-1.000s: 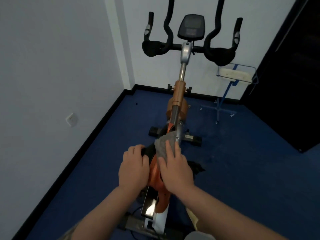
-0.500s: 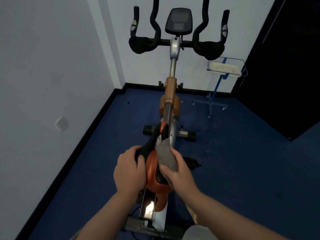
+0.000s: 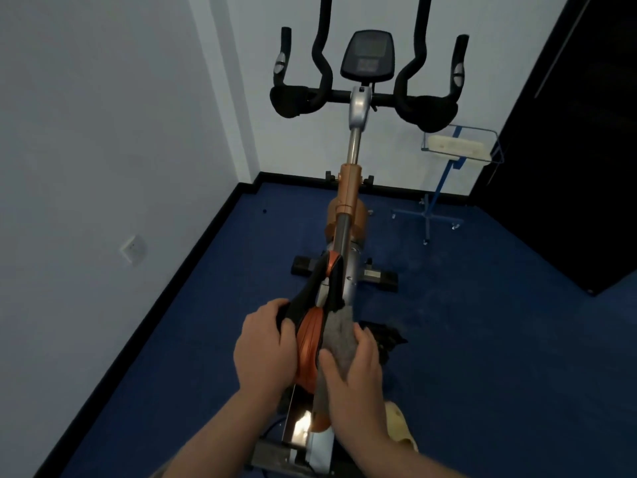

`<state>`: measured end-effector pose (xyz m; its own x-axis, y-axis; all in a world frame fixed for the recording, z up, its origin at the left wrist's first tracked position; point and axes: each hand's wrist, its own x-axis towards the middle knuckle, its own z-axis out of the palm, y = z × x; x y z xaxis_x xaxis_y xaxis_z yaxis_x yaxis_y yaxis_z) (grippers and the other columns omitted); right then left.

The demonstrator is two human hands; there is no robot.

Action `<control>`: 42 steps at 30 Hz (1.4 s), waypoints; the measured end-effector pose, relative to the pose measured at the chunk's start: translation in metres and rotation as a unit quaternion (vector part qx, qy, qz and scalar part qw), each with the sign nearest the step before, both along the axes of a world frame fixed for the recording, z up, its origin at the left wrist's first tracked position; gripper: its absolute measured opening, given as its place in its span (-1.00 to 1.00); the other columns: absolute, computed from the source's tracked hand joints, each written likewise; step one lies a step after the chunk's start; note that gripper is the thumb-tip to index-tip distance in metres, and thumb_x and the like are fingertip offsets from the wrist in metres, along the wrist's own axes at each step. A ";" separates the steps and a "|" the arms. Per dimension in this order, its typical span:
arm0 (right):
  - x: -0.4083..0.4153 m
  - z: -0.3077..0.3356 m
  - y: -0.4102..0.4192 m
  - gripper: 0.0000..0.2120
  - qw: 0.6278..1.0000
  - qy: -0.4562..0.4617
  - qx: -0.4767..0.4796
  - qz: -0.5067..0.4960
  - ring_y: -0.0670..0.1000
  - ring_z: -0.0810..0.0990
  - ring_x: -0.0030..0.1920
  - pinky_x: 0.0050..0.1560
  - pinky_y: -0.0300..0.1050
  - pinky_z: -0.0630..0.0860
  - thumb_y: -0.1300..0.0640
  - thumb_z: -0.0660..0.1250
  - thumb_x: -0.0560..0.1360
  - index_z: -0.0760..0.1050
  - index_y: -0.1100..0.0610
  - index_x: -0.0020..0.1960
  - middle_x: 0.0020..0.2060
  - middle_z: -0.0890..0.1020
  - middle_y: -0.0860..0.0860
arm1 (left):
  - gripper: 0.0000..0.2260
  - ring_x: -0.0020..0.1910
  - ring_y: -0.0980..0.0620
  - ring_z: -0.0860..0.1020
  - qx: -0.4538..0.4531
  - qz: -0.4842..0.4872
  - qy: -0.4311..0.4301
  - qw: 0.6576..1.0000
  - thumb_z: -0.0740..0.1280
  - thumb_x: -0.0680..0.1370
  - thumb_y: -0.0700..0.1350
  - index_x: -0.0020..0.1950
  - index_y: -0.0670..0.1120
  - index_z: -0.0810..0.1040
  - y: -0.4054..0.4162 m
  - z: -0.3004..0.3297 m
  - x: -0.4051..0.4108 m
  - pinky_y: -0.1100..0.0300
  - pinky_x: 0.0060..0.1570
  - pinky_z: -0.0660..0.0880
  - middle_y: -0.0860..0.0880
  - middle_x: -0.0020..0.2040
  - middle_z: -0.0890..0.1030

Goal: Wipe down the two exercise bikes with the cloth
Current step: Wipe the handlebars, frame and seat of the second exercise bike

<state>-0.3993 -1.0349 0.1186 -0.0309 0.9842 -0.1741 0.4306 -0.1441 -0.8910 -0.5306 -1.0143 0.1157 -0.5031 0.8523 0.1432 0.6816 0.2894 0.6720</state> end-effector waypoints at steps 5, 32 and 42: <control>0.000 0.009 0.065 -0.58 0.991 -0.052 -0.109 0.049 0.03 0.55 0.07 0.14 0.08 0.51 -0.21 0.06 0.61 0.28 0.02 0.34 0.12 0.54 0.01 | -0.76 0.00 0.19 0.43 -0.003 -0.003 0.005 1.000 0.19 0.57 -0.10 0.20 0.08 0.49 0.001 0.003 -0.001 0.20 -0.17 0.32 0.19 -0.01 0.50; -0.034 -0.003 0.140 -0.33 0.980 -0.155 -0.071 0.106 0.20 0.43 0.31 0.24 0.03 0.42 -0.18 0.05 0.61 -0.04 0.20 0.53 0.43 0.31 0.19 | -0.74 0.00 0.30 0.44 0.006 0.058 -0.011 0.998 0.20 0.50 0.00 0.15 0.17 0.53 -0.001 0.002 0.007 0.47 -0.14 0.28 0.30 -0.02 0.51; -0.016 -0.008 0.195 -0.54 0.814 -0.301 0.268 0.419 0.06 0.24 0.40 0.41 0.13 0.18 -0.11 -0.16 0.62 0.46 -0.04 0.22 0.30 0.42 -0.09 | -0.82 0.00 0.22 0.47 -0.003 0.184 0.025 0.983 0.22 0.55 -0.07 0.06 0.09 0.57 0.000 0.008 0.019 0.16 0.16 0.31 0.22 -0.03 0.55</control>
<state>-0.4155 -0.8398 0.1102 -0.7980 0.6012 0.0413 0.5595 0.7647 -0.3197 -0.5112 -1.0144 0.1239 -0.7695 0.6153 0.1710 0.5621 0.5255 0.6386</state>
